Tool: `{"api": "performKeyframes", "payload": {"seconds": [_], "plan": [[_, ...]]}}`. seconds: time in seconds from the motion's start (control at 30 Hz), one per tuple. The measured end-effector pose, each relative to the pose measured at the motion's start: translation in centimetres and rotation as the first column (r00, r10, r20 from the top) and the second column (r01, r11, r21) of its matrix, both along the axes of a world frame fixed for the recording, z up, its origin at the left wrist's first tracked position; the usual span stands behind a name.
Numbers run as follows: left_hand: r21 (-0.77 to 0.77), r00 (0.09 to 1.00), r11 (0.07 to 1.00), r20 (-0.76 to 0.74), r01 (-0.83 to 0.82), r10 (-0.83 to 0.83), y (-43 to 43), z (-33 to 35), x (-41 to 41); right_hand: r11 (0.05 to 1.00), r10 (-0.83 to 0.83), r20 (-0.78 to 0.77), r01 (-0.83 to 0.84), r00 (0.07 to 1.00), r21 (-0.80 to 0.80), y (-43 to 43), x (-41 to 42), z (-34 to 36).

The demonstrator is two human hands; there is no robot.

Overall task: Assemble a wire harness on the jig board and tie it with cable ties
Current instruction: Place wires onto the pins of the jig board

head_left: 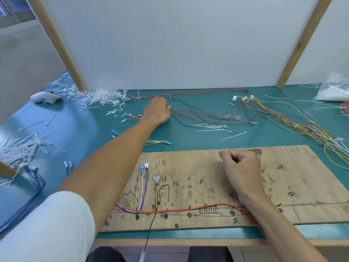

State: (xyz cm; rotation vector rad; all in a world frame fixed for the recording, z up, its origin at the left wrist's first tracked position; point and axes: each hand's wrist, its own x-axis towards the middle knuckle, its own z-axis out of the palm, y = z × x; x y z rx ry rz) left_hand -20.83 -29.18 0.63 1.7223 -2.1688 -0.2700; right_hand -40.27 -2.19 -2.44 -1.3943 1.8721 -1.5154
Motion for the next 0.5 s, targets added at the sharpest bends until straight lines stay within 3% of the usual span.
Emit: {"api": "performKeyframes", "payload": {"seconds": [0.3,0.5], "plan": [[0.071,0.999,0.997,0.022,-0.032,0.031,-1.7,0.9,-0.6,1.000,-0.008,-0.025,0.007,1.000,-0.011,-0.1,0.1,0.1],[-0.146,0.960,0.988,-0.279,-0.043,0.000,-1.3,2.9,-1.2,1.000,-0.011,-0.026,0.011,1.000,-0.012,-0.1,0.0,0.0]]}}
